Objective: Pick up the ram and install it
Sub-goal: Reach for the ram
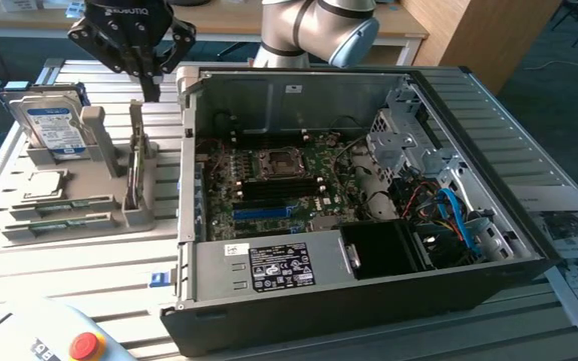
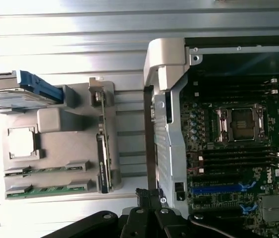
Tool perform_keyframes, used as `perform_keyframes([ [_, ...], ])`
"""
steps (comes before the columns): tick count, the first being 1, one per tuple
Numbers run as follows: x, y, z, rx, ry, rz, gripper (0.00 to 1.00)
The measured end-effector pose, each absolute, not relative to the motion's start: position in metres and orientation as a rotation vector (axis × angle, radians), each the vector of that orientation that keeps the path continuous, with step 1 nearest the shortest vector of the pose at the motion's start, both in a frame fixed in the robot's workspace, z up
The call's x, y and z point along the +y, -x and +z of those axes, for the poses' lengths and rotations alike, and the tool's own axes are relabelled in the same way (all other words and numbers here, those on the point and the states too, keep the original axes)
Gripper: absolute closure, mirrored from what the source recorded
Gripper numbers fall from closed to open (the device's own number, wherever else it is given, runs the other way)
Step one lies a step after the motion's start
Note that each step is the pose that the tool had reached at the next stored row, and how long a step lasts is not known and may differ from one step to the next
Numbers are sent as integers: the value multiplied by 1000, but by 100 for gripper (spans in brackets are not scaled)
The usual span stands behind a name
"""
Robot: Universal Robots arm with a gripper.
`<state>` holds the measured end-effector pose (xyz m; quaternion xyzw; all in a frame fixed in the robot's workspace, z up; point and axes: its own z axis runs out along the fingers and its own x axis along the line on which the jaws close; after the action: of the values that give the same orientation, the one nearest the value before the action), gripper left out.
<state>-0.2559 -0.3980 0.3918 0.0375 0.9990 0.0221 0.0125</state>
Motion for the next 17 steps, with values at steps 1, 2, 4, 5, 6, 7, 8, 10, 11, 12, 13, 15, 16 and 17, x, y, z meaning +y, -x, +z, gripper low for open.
perform_keyframes([
  [1,-398,259,392,3114,-117,69,90],
  [2,-398,262,392,3114,-117,69,90],
  [4,-398,267,392,3114,-116,69,90],
  [5,-398,270,392,3114,-116,69,90],
  [6,-398,274,392,3114,-117,69,90],
  [7,-398,277,392,3114,-117,69,90],
  [8,-398,280,392,3114,-117,69,90],
  [10,-398,286,392,3114,-117,69,90],
  [11,-398,289,391,3114,-117,69,90],
  [12,-398,292,391,3114,-117,69,90],
  [13,-398,295,391,3114,-116,69,90],
  [15,-398,302,391,3114,-117,69,90],
  [16,-398,305,391,3114,-117,69,90],
  [17,-398,308,391,3114,-117,69,90],
])
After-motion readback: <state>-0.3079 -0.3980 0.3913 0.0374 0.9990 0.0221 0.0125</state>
